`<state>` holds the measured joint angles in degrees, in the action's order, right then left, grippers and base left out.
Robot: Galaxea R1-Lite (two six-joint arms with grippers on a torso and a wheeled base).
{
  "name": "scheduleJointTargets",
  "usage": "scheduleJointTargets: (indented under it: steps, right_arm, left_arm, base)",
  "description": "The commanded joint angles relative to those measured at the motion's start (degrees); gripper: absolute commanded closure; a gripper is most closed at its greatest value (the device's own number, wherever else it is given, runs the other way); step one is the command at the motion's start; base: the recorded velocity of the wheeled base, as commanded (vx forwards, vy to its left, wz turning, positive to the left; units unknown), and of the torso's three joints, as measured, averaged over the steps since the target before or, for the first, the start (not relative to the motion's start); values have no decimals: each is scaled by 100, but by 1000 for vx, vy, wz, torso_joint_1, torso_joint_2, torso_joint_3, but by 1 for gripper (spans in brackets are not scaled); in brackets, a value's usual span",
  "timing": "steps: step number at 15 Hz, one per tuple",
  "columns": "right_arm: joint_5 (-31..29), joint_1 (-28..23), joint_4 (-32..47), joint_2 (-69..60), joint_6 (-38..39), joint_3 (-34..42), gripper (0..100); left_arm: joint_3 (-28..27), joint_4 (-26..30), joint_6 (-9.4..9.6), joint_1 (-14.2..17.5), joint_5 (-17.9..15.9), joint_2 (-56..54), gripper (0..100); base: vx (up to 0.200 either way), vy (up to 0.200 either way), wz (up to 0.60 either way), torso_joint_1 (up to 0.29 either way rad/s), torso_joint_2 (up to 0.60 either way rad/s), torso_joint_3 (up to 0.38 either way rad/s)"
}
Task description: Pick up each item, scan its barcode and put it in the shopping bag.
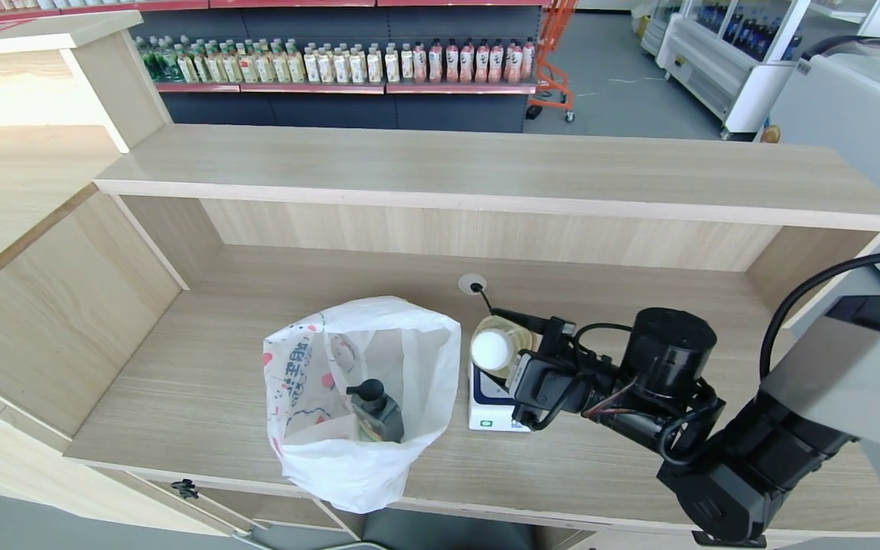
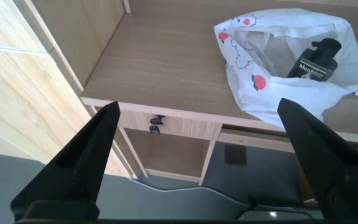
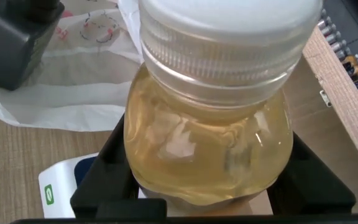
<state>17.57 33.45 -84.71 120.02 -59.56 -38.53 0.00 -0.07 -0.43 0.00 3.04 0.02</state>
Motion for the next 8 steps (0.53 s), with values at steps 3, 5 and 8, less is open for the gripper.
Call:
scheduleJointTargets:
  steps: [3, 5, 8]
  right_arm:
    - [142, -5, -1, 198, -3, -14, 100]
    - [151, -5, -1, 277, -3, -40, 100]
    - [195, -23, -1, 400, -3, -128, 100]
  left_arm:
    - [0, -1, -1, 0, 4, -2, 0]
    - [0, -1, -1, 0, 4, -2, 0]
    - [0, -1, -1, 0, 4, -2, 0]
  base:
    - [0, 0, 0, 0, 0, 0]
    - [0, 0, 0, 0, 0, 0]
    - [0, 0, 0, 0, 0, 0]
